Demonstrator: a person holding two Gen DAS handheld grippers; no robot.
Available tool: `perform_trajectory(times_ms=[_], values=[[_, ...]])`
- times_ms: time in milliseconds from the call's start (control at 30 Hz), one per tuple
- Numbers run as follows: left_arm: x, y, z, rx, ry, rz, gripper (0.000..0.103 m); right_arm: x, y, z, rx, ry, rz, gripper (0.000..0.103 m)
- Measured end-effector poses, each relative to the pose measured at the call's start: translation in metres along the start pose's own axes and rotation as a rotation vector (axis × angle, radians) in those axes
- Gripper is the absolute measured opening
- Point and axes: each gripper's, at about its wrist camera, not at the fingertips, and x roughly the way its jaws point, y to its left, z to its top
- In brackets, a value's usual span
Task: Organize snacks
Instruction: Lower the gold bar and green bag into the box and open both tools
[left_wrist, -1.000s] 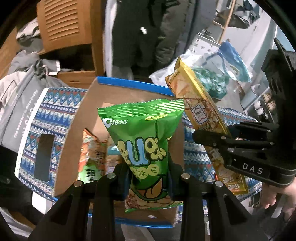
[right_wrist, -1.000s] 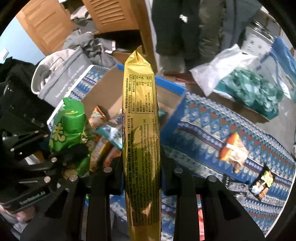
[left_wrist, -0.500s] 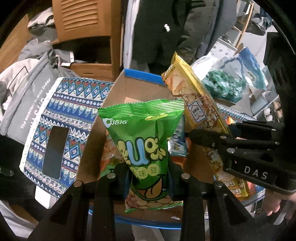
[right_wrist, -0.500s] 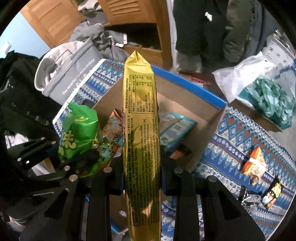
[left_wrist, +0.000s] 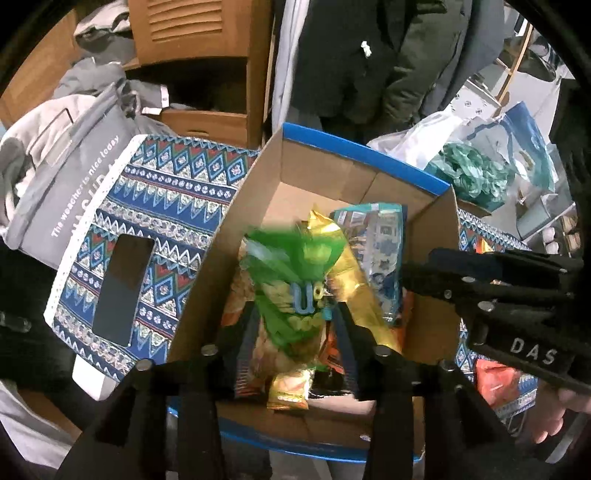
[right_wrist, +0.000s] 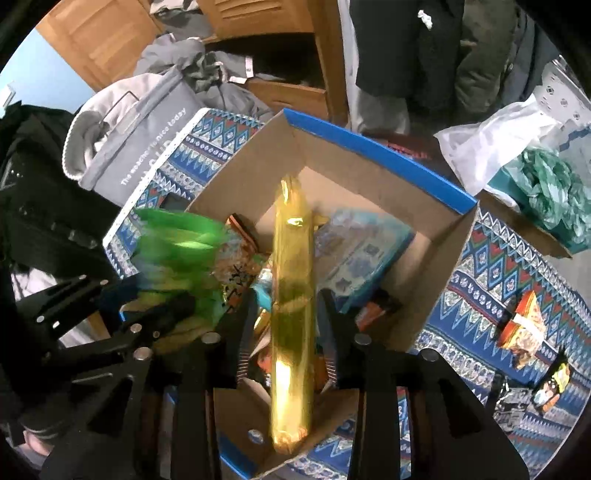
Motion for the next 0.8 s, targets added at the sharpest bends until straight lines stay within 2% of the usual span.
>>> perform_trajectory(times_ms=[33,167,267,700,800], values=[[-0.001,-0.001,0.0,0.003,-0.005,0.002,0.051,-0.001,-0.001,0.0,0.002,-0.004,-0.002,0.038],[-0.006,-0.004,0.001,0.007,-0.015,-0.006,0.055,-0.008,-0.006,-0.001,0.006,-0.021,-0.018,0.041],[-0.007,-0.009,0.0,0.014,-0.016,-0.015,0.056,-0.013,-0.012,-0.004,0.012,-0.032,-0.027,0.047],[-0.013,-0.041,-0.004,0.075,-0.009,-0.054,0.056,-0.033,-0.038,-0.024,0.007,-0.052,-0.075,0.048],[-0.011,-0.049,-0.005,0.083,-0.001,-0.064,0.056,-0.037,-0.046,-0.031,0.012,-0.054,-0.078,0.052]])
